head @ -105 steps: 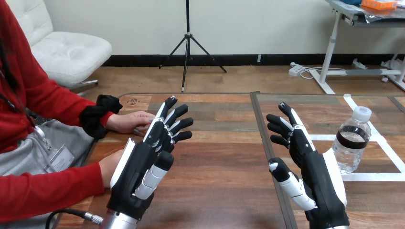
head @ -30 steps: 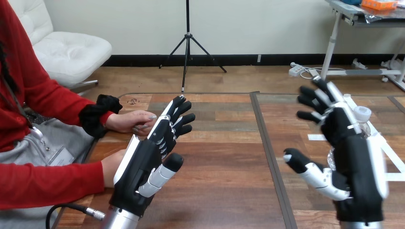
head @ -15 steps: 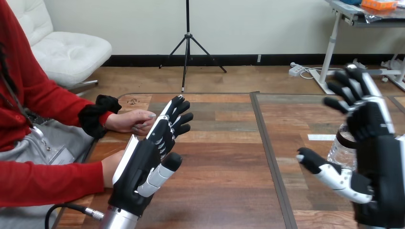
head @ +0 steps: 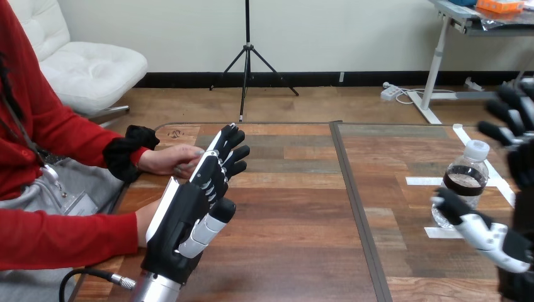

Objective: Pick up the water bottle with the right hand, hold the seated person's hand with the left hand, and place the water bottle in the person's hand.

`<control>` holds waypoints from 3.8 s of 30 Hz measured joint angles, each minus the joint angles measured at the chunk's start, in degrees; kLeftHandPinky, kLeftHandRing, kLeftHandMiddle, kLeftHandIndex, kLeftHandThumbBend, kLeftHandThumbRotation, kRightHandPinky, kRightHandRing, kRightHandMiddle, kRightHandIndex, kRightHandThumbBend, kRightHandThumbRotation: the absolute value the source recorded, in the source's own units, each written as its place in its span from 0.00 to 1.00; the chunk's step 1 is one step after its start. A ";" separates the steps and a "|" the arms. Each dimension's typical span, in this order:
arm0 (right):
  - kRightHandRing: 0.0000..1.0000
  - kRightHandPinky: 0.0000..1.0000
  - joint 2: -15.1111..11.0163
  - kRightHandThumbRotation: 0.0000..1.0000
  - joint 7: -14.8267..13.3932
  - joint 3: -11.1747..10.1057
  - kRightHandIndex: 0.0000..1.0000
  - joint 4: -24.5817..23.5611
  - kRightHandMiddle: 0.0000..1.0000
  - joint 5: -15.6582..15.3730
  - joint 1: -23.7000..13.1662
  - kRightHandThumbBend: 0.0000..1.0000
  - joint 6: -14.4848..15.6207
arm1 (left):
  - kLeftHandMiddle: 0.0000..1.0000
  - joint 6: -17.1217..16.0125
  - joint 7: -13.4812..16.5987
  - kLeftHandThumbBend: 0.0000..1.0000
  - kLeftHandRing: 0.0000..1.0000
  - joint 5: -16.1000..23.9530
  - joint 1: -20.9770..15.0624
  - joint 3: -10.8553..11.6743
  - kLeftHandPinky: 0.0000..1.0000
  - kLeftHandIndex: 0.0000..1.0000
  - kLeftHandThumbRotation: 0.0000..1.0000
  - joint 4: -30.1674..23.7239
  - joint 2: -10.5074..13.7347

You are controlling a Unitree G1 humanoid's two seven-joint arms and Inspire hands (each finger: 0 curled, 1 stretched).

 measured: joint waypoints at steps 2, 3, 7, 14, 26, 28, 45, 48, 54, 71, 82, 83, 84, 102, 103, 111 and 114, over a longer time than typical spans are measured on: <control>0.85 0.78 0.00 0.44 -0.06 -0.47 0.91 0.50 0.88 0.18 -0.16 1.00 -0.25 | 0.96 0.00 -0.05 1.00 0.92 -0.01 0.00 0.00 0.90 0.97 0.87 0.00 0.00; 0.85 0.78 0.00 0.43 -0.06 -0.62 0.91 0.68 0.88 0.29 -0.21 1.00 -0.26 | 0.96 0.00 -0.08 1.00 0.92 -0.01 0.00 -0.01 0.90 0.97 0.87 -0.01 0.00; 0.85 0.78 -0.09 0.42 0.25 -1.04 0.91 1.84 0.88 1.45 -0.49 1.00 -0.45 | 0.96 0.00 -0.49 1.00 0.93 -0.41 0.00 0.00 0.91 0.98 0.86 -0.01 0.00; 0.85 0.78 -0.17 0.40 1.10 -1.79 0.91 4.00 0.88 2.53 -1.10 1.00 -0.67 | 0.97 0.00 -1.02 1.00 0.93 -1.09 0.00 0.03 0.91 0.98 0.87 -0.04 0.00; 0.85 0.80 -1.27 0.38 1.82 -3.56 0.91 7.19 0.88 2.45 -2.50 1.00 -0.98 | 0.97 0.00 -1.07 1.00 0.93 -1.52 0.07 0.17 0.91 0.98 0.89 -0.09 0.12; 0.85 0.80 -1.52 0.38 1.80 -3.99 0.92 7.70 0.88 2.45 -2.79 1.00 -0.98 | 0.96 0.00 -1.07 1.00 0.93 -1.56 0.07 0.18 0.91 0.98 0.89 -0.11 0.19; 0.88 0.83 -3.23 0.40 -0.51 -7.73 0.92 16.98 0.90 1.74 -7.03 1.00 -0.29 | 0.96 0.00 -1.17 1.00 0.92 -2.31 0.25 0.26 0.90 0.97 0.88 -1.02 0.94; 0.88 0.83 -4.02 0.41 -0.53 -8.02 0.93 19.86 0.90 1.84 -8.18 1.00 -0.20 | 0.96 0.00 -1.19 1.00 0.92 -2.33 0.28 0.26 0.90 0.97 0.88 -1.44 0.94; 0.90 0.85 -5.29 0.42 -0.55 -8.52 0.94 25.39 0.91 1.88 -10.46 1.00 0.35 | 0.96 0.00 -1.33 1.00 0.92 -2.48 0.28 0.25 0.89 0.98 0.88 -1.96 0.94; 0.95 0.90 -7.38 0.47 -1.82 -8.01 0.99 40.62 0.94 0.07 -17.57 1.00 4.09 | 0.97 0.27 -2.37 1.00 0.93 -3.40 0.41 0.17 0.91 0.98 0.87 -2.86 0.95; 0.95 0.91 -9.01 0.47 -3.44 -5.87 0.99 48.46 0.94 -3.03 -20.57 1.00 4.98 | 0.97 1.87 -3.01 1.00 0.94 -4.37 1.08 0.08 0.92 0.99 0.86 -5.09 0.99; 0.95 0.91 -9.01 0.48 -3.47 -5.77 0.99 48.99 0.94 -3.03 -20.83 1.00 5.04 | 0.97 1.96 -3.04 1.00 0.94 -4.37 1.19 0.08 0.92 0.99 0.86 -5.26 1.00; 0.95 0.91 -9.02 0.48 -3.54 -5.67 0.99 49.51 0.94 -3.04 -21.07 1.00 5.06 | 0.97 2.04 -3.05 1.00 0.94 -4.37 1.30 0.08 0.92 0.99 0.86 -5.40 1.00; 0.93 0.87 -10.93 0.51 -5.78 -3.57 0.99 57.26 0.93 -4.36 -25.24 1.00 6.61 | 0.97 2.56 -3.19 1.00 0.93 -4.41 2.64 0.05 0.91 0.99 0.85 -6.41 0.99; 0.93 0.87 -11.05 0.51 -5.77 -3.53 0.99 57.60 0.93 -4.32 -25.48 1.00 6.76 | 0.97 2.56 -3.19 1.00 0.93 -4.42 2.65 0.05 0.91 0.99 0.85 -6.41 1.00; 0.94 0.88 -11.30 0.52 -4.74 -3.35 0.99 59.59 0.94 -3.30 -27.18 1.00 8.75 | 0.97 2.56 -3.27 1.00 0.93 -4.45 2.67 0.07 0.91 0.99 0.85 -6.42 0.99; 0.94 0.89 -11.31 0.52 -4.07 -3.25 0.99 60.16 0.95 -2.68 -27.70 1.00 9.68 | 0.97 2.57 -3.31 1.00 0.93 -4.45 2.68 0.05 0.91 0.99 0.85 -6.45 0.99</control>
